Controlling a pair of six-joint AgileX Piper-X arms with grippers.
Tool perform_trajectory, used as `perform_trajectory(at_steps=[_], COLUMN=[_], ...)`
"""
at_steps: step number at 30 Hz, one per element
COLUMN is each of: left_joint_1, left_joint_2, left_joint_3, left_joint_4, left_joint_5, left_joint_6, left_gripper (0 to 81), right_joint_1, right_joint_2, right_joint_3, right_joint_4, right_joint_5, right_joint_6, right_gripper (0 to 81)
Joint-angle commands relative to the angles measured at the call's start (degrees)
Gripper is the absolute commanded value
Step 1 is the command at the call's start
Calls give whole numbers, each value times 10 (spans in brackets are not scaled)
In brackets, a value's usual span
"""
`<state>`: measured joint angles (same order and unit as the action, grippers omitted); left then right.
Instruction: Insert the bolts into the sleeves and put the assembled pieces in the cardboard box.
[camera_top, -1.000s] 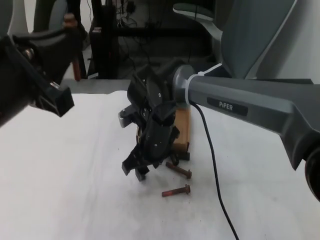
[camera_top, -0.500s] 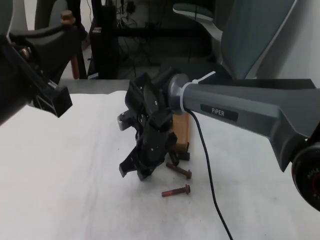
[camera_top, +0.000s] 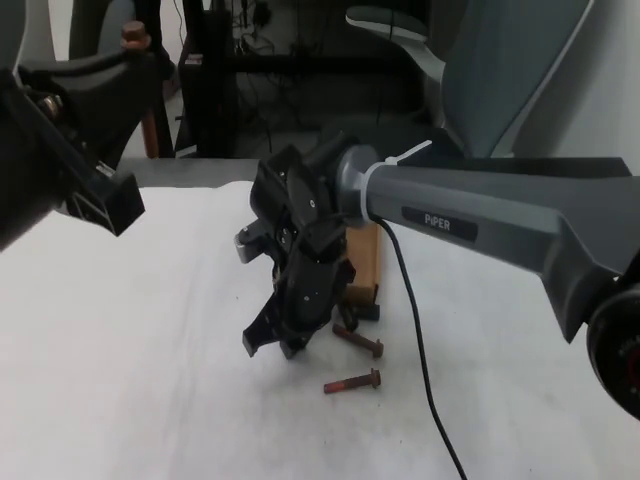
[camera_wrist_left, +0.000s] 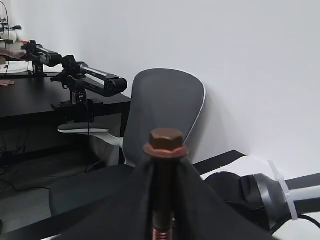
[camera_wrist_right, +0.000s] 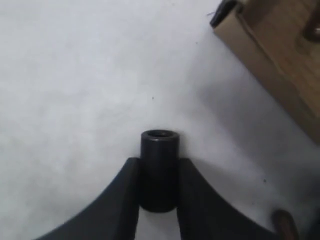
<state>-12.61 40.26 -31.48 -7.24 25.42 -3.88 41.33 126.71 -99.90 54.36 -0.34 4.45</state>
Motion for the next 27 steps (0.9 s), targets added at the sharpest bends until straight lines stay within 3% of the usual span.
perform_trajectory(at_steps=[1,10,21,27], left_joint_1=[0,0,-1,-11], left_joint_2=[-6,-6,-3,26], left_joint_3=[0,20,39,39], left_joint_4=[16,-2,-90,-171], left_joint_5=[17,8,-1,-1], left_joint_6=[18,19,-28,-94], left_gripper=[17,17,17,17], right_joint_1=[-2,-2,1,25], right_joint_2=[-46,-187,-388,-460], right_joint_3=[-1,58,366,528], right_joint_4=[-16,-115,-413,-622], right_joint_5=[3,3,-26,-26], right_joint_6=[-6,-20,13,45], right_gripper=[1,1,1,1])
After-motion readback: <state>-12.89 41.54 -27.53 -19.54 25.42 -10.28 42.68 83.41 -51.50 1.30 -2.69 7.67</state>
